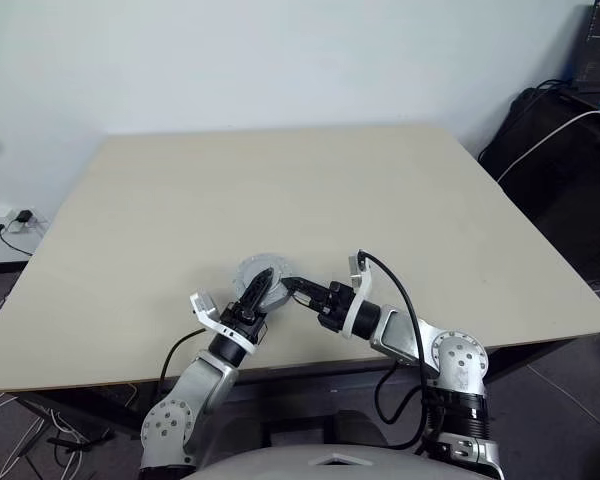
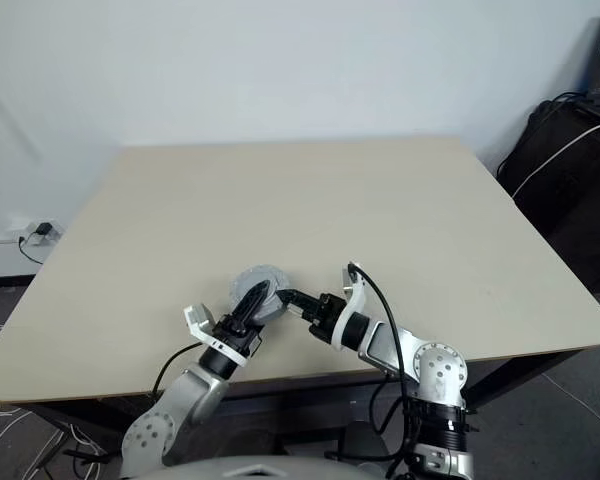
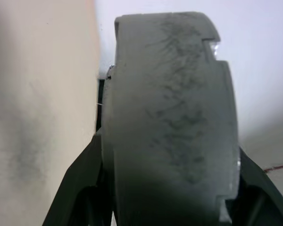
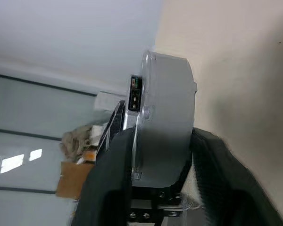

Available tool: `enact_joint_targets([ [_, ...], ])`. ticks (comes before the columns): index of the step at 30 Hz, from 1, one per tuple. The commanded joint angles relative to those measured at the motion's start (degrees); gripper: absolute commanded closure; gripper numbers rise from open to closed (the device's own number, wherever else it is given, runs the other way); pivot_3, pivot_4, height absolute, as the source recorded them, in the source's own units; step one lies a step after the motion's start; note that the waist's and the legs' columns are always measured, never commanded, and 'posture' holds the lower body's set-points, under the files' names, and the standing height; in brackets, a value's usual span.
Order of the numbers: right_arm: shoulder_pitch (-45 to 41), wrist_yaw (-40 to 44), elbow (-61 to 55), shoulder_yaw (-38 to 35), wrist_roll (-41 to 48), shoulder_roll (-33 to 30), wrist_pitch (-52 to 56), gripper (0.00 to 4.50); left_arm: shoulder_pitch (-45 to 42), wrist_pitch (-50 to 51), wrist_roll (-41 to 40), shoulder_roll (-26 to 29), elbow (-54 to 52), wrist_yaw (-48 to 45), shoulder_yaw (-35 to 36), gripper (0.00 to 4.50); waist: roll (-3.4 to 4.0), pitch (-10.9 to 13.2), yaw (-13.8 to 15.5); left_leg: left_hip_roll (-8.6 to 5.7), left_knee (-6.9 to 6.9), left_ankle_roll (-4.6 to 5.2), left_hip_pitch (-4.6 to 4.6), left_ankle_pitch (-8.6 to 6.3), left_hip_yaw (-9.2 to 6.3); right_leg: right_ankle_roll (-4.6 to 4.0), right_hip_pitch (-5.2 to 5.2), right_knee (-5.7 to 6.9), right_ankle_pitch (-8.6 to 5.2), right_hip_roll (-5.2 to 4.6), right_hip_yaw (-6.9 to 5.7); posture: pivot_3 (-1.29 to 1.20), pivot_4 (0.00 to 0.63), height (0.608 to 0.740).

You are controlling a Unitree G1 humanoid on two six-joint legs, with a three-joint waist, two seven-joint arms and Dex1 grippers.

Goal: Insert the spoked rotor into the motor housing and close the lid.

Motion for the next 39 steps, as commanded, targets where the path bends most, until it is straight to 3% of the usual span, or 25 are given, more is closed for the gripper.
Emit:
enact_joint_targets([
  [1,0.16,1.64,-3.89,1.66,-1.72,-2.01,-1.94,1.30,-1.40,-1.40,1.01,-4.58,-1.56,0.05,0.08,2.37,-0.05,0.03,0.00,0.00,0.00,0.00,0.00,0.00,0.00,0.00,0.00,0.00,0.00,0.00,0.00,0.00,0.000,0.740],
  [5,1.91,5.84,-9.85,9.64,-13.05,-10.64,-4.16,0.04,-4.20,-3.27,3.67,-4.00,-0.03,2.19,1.04,2.37,-0.08,0.06,0.07,0.00,0.01,0.02,0.00,-0.01,0.02,0.00,0.00,-0.01,0.00,0.00,0.00,0.00,0.000,0.740],
  [6,2.63,7.32,-11.30,12.21,-16.84,-13.28,-5.92,0.00,-5.16,-3.57,4.11,-3.82,0.49,2.54,1.43,2.37,-0.08,0.06,0.20,0.00,0.04,0.01,-0.01,-0.01,0.02,0.00,0.01,-0.01,0.00,0.00,-0.01,0.00,0.000,0.740],
  [11,6.31,10.20,-13.77,15.32,-26.67,-16.03,-14.52,0.00,-11.58,-4.52,6.38,-2.89,5.71,4.74,4.65,2.37,-0.19,0.12,0.36,0.01,0.16,0.01,0.00,0.00,0.02,0.17,0.08,0.00,-0.03,0.02,-0.02,0.00,0.000,0.740],
  [20,12.77,14.66,-13.42,24.98,-53.81,-21.18,-39.69,0.00,-35.14,-9.82,15.08,-0.84,29.10,6.55,14.21,2.37,-0.80,0.43,1.72,-0.08,0.31,-0.21,0.03,0.19,-0.01,0.21,0.22,-0.04,0.14,0.01,-0.04,0.00,0.000,0.740],
  [31,21.42,9.85,-10.62,22.90,-67.49,-17.23,-53.61,0.00,-56.35,-14.91,27.69,2.64,57.98,2.69,22.74,2.38,-1.06,0.56,1.84,-0.15,0.27,-0.25,0.01,0.18,-0.03,0.21,0.21,-0.12,0.15,-0.03,-0.01,0.00,0.000,0.740],
  [39,23.31,10.55,-10.94,22.19,-69.60,-14.99,-53.97,0.00,-62.80,-19.53,35.86,3.54,71.20,4.79,26.58,2.38,-1.11,0.59,1.78,-0.15,0.27,-0.28,0.03,0.19,-0.05,0.26,0.20,-0.06,0.18,-0.07,0.00,0.00,0.000,0.740],
])
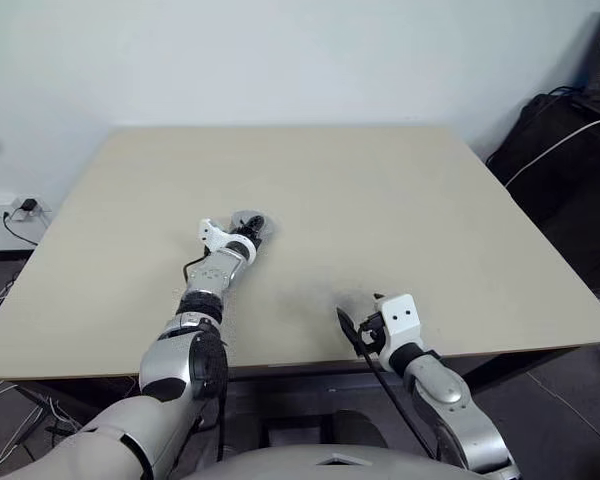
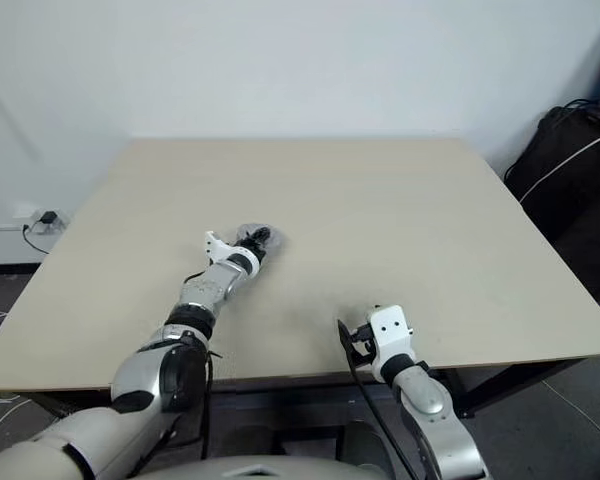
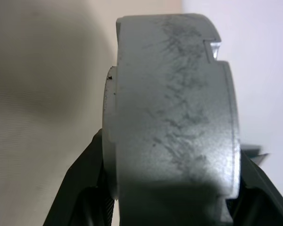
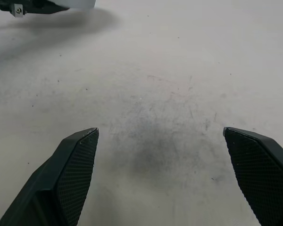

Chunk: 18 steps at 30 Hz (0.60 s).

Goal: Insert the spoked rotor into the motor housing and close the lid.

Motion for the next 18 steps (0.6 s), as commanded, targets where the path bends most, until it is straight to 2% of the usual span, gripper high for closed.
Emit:
enact_joint_targets([
  [1,-0.07,0.14,-1.43,-1.38,-0.68,0.54,-0.37,0.00,-3.90,-1.85,3.42,0.68,2.57,0.67,1.31,2.38,0.00,0.00,0.01,-0.01,0.00,0.00,0.00,0.00,0.00,0.06,-0.01,0.00,0.03,-0.02,0.00,0.00,0.000,0.740],
  [4,0.11,0.45,-1.56,-1.66,-1.02,0.91,0.07,0.00,-4.30,-1.51,4.79,0.71,4.09,1.01,2.68,2.38,-0.02,-0.01,0.03,-0.02,0.00,0.01,-0.02,-0.01,-0.01,0.25,-0.03,0.00,0.15,-0.04,0.00,0.00,0.000,0.740],
  [11,-0.30,1.53,-1.68,-1.96,-0.97,1.45,1.53,0.00,-0.88,4.02,7.56,1.77,1.29,1.66,3.78,0.07,0.01,-0.18,-0.14,-0.01,0.00,-0.02,0.03,-0.01,-0.02,0.25,-0.02,0.07,0.16,-0.11,0.01,0.00,0.000,0.740],
  [14,-0.33,2.24,-1.75,-2.03,-0.84,1.67,2.08,0.00,3.66,9.67,8.99,2.88,-3.10,2.13,2.63,0.03,0.14,-0.39,-0.63,0.00,0.00,-0.02,0.10,-0.02,-0.01,0.25,0.02,0.09,0.17,-0.12,0.05,0.00,0.000,0.740],
  [18,-0.28,3.38,-1.85,-2.17,-0.07,2.15,3.38,0.00,15.03,21.11,9.99,3.73,-17.73,3.75,-0.45,0.03,0.26,-1.02,-2.07,0.14,-0.04,-0.10,0.21,-0.11,0.01,0.22,0.07,0.09,0.15,-0.20,0.28,0.00,0.000,0.740],
])
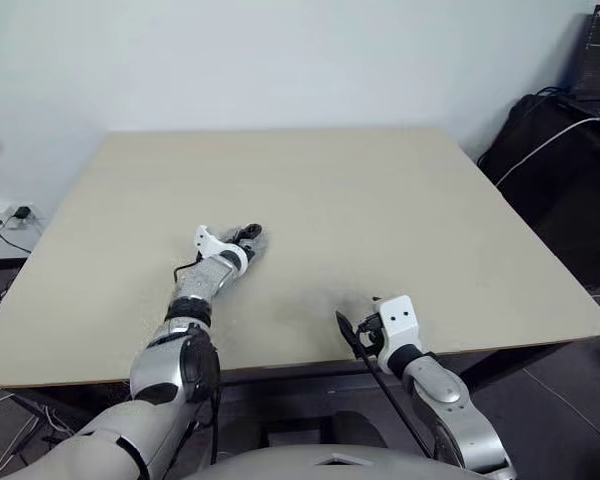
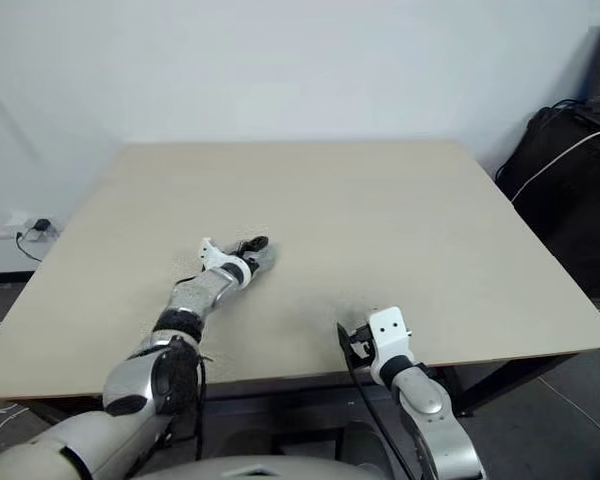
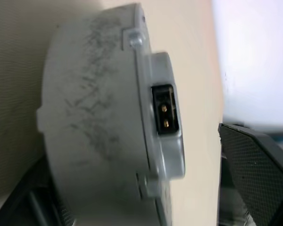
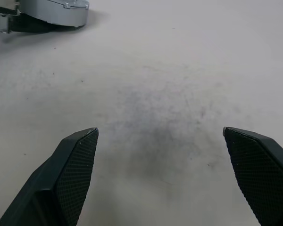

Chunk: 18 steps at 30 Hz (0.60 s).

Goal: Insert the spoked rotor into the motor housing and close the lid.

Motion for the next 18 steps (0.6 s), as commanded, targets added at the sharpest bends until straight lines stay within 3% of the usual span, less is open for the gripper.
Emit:
enact_joint_targets([
  [1,-0.40,1.49,-1.77,-1.10,1.72,0.58,0.95,0.00,10.31,9.36,2.54,1.30,-11.47,3.60,-2.85,0.03,0.05,-0.17,-0.60,0.08,-0.06,-0.05,0.20,-0.08,0.05,-0.05,0.14,0.01,-0.03,0.03,0.09,0.00,0.000,0.740],
  [3,-0.62,1.62,-1.59,-1.76,3.18,1.90,1.85,0.00,16.75,12.00,4.45,2.19,-20.64,3.93,-5.83,0.03,0.02,-0.38,-0.87,0.21,-0.28,0.00,0.83,-0.42,0.17,-0.26,0.62,0.00,-0.19,0.04,0.09,0.00,0.000,0.740],
  [8,-0.96,1.00,-1.20,-3.20,4.31,4.95,1.41,0.00,29.97,7.98,11.59,5.67,-39.30,0.22,-14.00,0.03,0.22,-0.83,-1.15,0.41,-0.45,-0.42,1.11,-0.56,0.19,-0.53,0.64,0.16,-0.36,0.19,0.08,0.00,0.000,0.740],
  [11,-1.11,-0.15,-0.38,-4.68,4.03,6.81,-1.66,0.00,37.80,-3.13,19.40,7.75,-49.28,-3.83,-20.61,0.03,0.30,-0.80,-1.20,0.43,-0.52,-0.54,1.30,-0.58,0.17,-0.95,0.65,0.25,-0.63,0.36,0.22,0.00,0.000,0.740],
  [13,-0.96,-1.58,0.97,-5.60,2.47,7.89,-6.31,0.00,41.98,-12.31,24.29,7.41,-53.30,-4.52,-22.72,0.03,0.38,-0.62,-0.63,0.43,-0.53,-0.54,1.35,-0.58,0.16,-0.79,0.62,0.26,-0.75,0.35,0.22,0.00,0.000,0.740],
  [18,-0.21,-2.72,2.78,-6.35,0.83,8.73,-10.81,0.00,48.77,-27.24,33.70,5.78,-56.72,-3.42,-25.41,0.03,0.45,-0.05,1.33,0.33,-0.48,-0.33,1.32,-0.56,0.13,-0.53,0.56,0.14,-0.75,0.13,0.14,0.00,0.000,0.740],
])
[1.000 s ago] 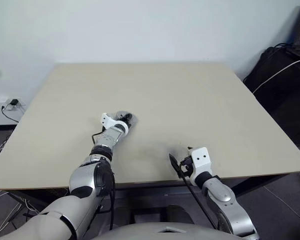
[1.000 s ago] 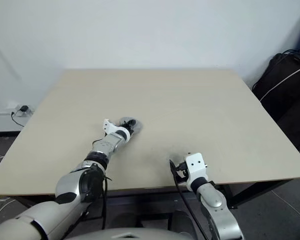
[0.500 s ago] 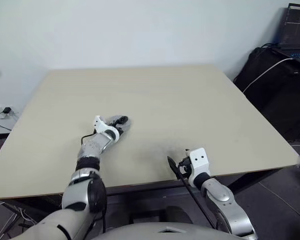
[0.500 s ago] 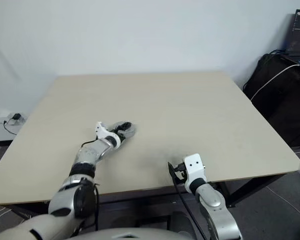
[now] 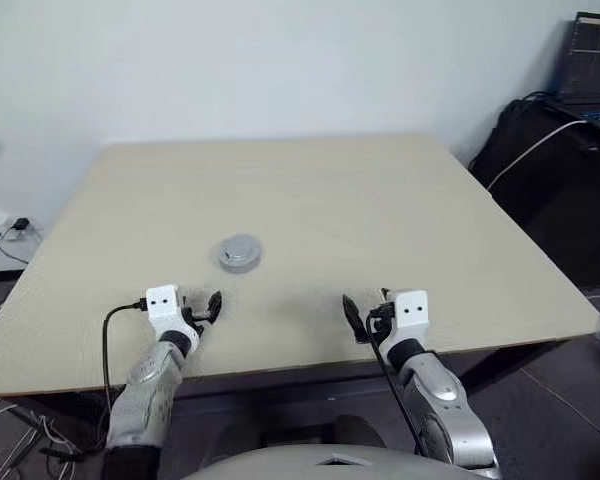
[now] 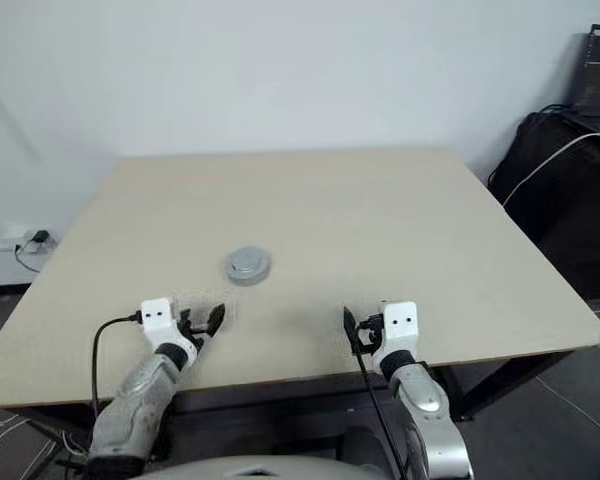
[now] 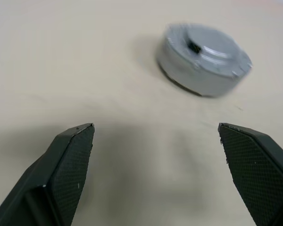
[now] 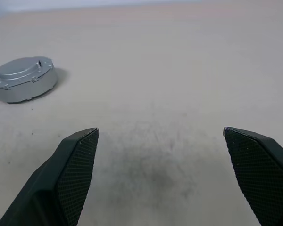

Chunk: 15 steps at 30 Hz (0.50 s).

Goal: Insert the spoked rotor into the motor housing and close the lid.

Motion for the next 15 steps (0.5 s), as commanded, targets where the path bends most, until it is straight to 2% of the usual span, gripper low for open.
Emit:
enact_joint_targets([
  [1,0.09,-0.92,-0.56,-0.86,-0.87,0.61,-3.65,0.00,1.42,-11.67,7.29,-0.74,-3.44,1.24,-2.04,0.03,0.06,0.11,0.76,-0.01,0.01,0.04,-0.02,-0.01,0.01,0.03,0.00,-0.02,0.01,-0.02,0.00,0.00,0.000,0.740],
  [7,2.09,-2.97,-3.02,-0.29,-2.50,1.70,-4.33,0.00,6.08,-22.70,11.38,-3.00,-2.26,1.54,-3.66,0.03,0.05,0.18,0.96,-0.02,0.03,0.46,-0.51,0.06,0.01,-0.12,-0.24,-0.07,0.10,-0.04,-0.06,0.00,0.000,0.740],
  [11,2.81,-5.78,-3.04,-0.10,-4.29,3.85,-6.09,0.00,6.26,-23.24,13.94,-5.40,-1.75,5.07,-3.58,0.03,0.08,0.22,1.20,-0.01,0.04,0.47,-0.58,0.05,0.00,0.01,-0.30,-0.09,0.01,-0.05,-0.12,0.00,0.000,0.740],
  [15,2.39,-6.02,-3.52,-0.45,-3.18,5.46,-5.58,0.00,6.18,-23.10,12.66,-7.01,-1.85,5.44,-3.09,0.03,0.06,0.26,1.18,-0.01,0.08,0.49,-0.55,0.05,0.00,0.11,-0.31,-0.09,-0.04,-0.05,-0.17,0.00,0.000,0.740],
])
